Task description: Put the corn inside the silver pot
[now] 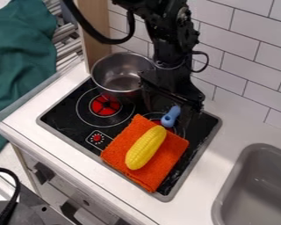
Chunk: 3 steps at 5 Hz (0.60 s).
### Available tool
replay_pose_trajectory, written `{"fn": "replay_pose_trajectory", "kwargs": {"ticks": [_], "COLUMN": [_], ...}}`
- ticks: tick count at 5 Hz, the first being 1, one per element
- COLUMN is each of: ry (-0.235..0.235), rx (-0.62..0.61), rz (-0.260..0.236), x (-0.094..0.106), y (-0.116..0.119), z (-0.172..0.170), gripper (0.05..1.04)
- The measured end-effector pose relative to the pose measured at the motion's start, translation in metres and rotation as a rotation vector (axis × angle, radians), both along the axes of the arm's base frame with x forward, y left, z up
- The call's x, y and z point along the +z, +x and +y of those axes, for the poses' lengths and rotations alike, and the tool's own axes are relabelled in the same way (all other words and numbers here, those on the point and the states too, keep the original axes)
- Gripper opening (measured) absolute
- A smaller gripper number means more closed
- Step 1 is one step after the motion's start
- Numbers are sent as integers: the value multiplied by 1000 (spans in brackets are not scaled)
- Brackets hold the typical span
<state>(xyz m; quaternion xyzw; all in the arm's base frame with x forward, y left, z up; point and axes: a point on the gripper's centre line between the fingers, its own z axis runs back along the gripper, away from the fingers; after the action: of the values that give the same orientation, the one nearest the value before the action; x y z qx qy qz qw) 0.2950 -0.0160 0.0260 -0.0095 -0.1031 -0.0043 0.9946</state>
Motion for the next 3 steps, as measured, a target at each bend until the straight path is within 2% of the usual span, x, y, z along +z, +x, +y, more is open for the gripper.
{"fn": "replay_pose_trajectory", "kwargs": {"ticks": [1,3], "ry": [-1,-39], "rx": [3,72], "rz": [31,35], "x": [-9,-24], "y": [-6,-37], "z": [0,16], "gripper": [1005,1005]}}
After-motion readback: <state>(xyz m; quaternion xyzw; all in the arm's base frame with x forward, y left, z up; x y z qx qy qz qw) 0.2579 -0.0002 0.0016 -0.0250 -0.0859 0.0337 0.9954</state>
